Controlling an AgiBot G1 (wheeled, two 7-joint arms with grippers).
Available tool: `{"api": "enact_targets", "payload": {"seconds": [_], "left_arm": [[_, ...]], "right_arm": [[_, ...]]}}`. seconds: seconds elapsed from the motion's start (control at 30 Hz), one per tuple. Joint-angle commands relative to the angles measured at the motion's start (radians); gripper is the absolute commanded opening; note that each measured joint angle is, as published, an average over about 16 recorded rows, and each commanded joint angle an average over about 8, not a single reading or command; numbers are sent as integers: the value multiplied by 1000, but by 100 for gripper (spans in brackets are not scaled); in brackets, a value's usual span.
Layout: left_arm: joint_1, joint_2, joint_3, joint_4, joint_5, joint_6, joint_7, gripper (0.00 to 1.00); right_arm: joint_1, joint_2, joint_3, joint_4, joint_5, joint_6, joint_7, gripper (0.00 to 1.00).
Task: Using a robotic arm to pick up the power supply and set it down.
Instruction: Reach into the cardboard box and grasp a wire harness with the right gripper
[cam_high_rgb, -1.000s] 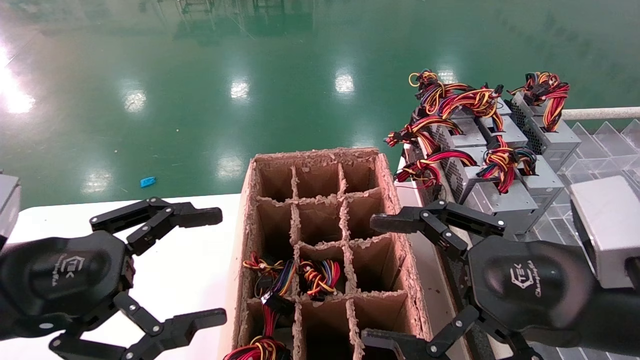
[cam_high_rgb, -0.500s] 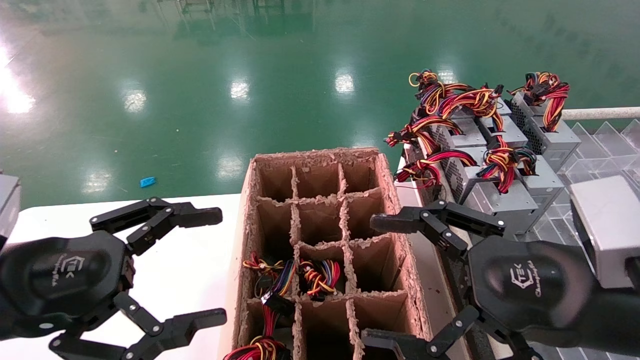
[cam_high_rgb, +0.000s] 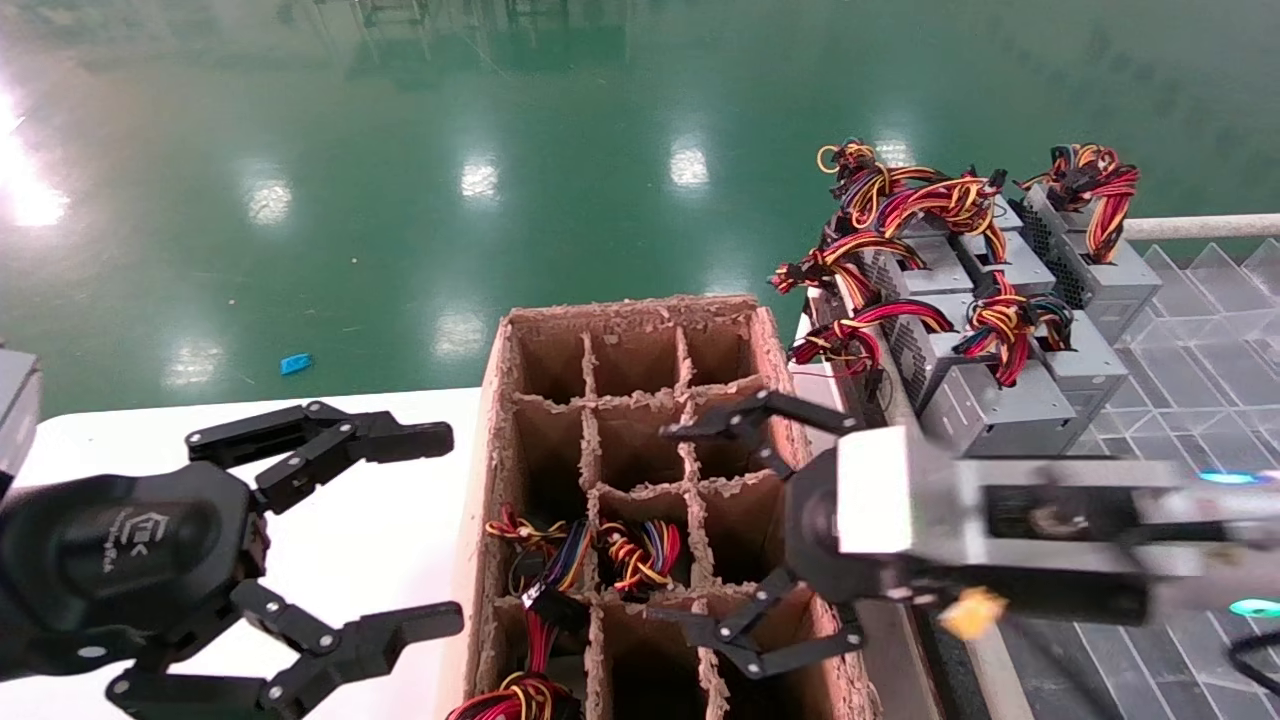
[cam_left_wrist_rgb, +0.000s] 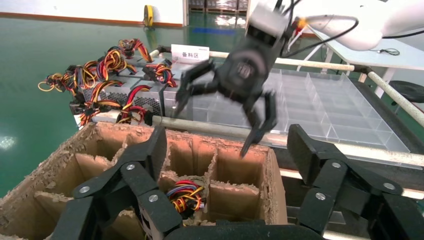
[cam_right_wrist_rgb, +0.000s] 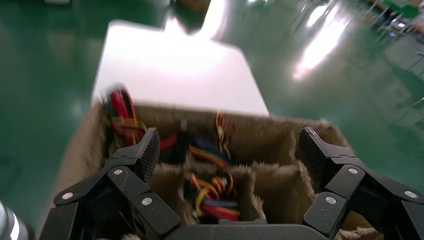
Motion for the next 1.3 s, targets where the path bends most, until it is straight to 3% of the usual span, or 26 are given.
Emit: {"api": "enact_targets", "payload": {"seconds": [0.03, 0.23, 0.57, 0.63, 0.87, 1.13, 1.3], "left_arm": [[0, 0, 0, 0, 0, 0, 0, 0], [0, 0, 0, 0, 0, 0, 0, 0], [0, 0, 0, 0, 0, 0, 0, 0], [0, 0, 0, 0, 0, 0, 0, 0], [0, 0, 0, 0, 0, 0, 0, 0], [0, 0, 0, 0, 0, 0, 0, 0], [0, 0, 0, 0, 0, 0, 0, 0]], "right_arm": [[26, -27, -28, 1, -66, 12, -16, 100], [64, -80, -91, -5, -194, 29, -1, 100], [88, -114, -127, -12, -271, 45, 41, 99], [89, -118, -131, -12, -284, 54, 46, 90], [90, -121, -136, -12, -325, 84, 58, 36], [81, -125, -129, -17, -327, 112, 61, 21], [68, -126, -115, -20, -324, 145, 50, 7]]}}
